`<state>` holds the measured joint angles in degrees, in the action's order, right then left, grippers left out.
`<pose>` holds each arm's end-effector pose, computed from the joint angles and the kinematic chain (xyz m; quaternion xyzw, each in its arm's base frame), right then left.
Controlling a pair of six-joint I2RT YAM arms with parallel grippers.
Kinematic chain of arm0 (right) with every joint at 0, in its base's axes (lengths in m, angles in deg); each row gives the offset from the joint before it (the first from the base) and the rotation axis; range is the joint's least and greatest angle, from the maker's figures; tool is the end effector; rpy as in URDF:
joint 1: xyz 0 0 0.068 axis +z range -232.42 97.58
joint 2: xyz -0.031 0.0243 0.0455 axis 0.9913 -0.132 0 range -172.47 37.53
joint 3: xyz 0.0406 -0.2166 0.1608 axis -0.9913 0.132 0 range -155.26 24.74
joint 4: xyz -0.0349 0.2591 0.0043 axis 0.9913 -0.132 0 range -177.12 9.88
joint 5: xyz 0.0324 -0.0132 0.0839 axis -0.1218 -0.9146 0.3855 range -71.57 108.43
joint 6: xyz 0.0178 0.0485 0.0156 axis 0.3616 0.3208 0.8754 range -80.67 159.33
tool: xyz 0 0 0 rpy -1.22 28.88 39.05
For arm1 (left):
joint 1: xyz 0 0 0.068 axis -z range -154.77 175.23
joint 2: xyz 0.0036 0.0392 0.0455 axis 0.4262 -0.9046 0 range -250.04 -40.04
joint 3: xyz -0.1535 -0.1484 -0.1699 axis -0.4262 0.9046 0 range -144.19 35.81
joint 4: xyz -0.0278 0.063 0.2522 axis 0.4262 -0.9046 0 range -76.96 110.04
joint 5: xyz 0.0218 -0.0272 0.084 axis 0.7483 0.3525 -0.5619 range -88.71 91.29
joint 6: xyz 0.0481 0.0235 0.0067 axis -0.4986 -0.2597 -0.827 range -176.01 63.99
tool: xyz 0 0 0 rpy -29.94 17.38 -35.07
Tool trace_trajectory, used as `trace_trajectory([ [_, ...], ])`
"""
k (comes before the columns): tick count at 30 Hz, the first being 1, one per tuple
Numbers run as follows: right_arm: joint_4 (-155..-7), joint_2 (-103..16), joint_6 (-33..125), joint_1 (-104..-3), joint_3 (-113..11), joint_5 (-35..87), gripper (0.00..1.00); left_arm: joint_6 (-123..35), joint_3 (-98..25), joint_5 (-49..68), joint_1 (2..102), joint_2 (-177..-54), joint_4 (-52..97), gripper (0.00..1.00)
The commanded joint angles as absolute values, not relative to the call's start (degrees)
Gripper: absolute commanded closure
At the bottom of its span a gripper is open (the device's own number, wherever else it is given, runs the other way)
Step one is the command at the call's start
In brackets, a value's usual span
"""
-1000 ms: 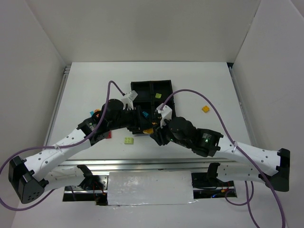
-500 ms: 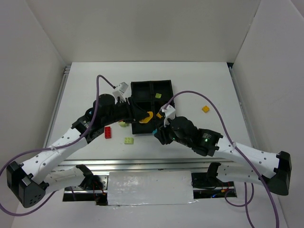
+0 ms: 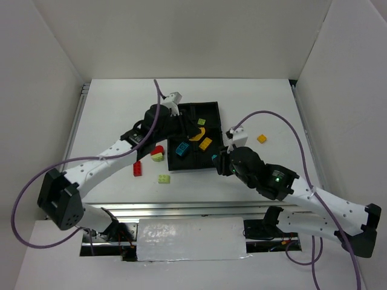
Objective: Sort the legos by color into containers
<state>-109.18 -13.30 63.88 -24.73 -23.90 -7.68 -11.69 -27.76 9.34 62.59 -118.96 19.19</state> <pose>0.1153 0.1531 0.3137 -0.1358 0.8453 0.1659 0.4894 0.2563 -0.2020 0.3351 -0.0063 0.7988 -0.4342 0.4164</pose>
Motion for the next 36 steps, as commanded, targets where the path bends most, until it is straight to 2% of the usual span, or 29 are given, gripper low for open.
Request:
trace_trajectory([
  [1,-113.43,-8.19,68.94,-24.94,-27.82,-12.43,1.00,-15.93,-33.52,6.57,62.84,-124.49,25.57,1.00],
  [3,-114.39,-5.55,69.03,-25.02,-28.08,-11.46,1.00,-16.89,-35.81,6.21,62.93,-129.75,25.66,0.98],
  [10,-116.94,-3.16,69.38,-25.37,-28.43,-11.45,1.00,-18.04,-48.39,4.28,63.46,-144.18,20.22,0.75],
  [11,-117.03,-3.08,69.30,-25.38,-28.35,-11.54,1.00,-17.87,-48.31,3.67,63.54,-145.41,20.65,0.68],
  [12,-117.03,-2.99,69.21,-25.46,-28.09,-11.46,1.00,-17.60,-47.70,3.23,63.63,-145.77,21.26,0.53],
  [15,-116.51,-3.25,68.95,-25.46,-27.65,-11.54,1.00,-17.16,-47.86,1.55,64.42,-147.35,21.45,0.29],
  [21,-115.02,-4.92,68.77,-25.55,-26.86,-11.02,1.00,-16.81,-48.92,1.55,64.25,-149.03,20.21,0.19],
  [24,-113.61,-6.67,68.77,-25.55,-26.33,-9.88,1.00,-15.50,-45.16,-0.45,64.25,-142.81,21.08,0.16],
  [26,-112.38,-8.25,69.12,-25.73,-26.24,-9.79,1.00,-14.97,-42.61,-3.61,64.07,-135.08,20.74,0.10],
  [31,-105.18,-13.26,67.98,-26.43,-26.24,-4.44,0.99,-10.84,-43.30,-24.34,60.56,-119.98,0.11,0.01],
  [33,-102.62,-20.10,67.45,-26.52,-28.78,-3.38,0.99,-10.74,-41.19,-30.58,58.46,-113.91,-6.03,0.00],
  [36,-101.04,-32.14,66.84,-26.52,-35.18,-3.63,0.97,-11.36,-38.03,-32.89,54.77,-106.26,-11.85,0.01],
])
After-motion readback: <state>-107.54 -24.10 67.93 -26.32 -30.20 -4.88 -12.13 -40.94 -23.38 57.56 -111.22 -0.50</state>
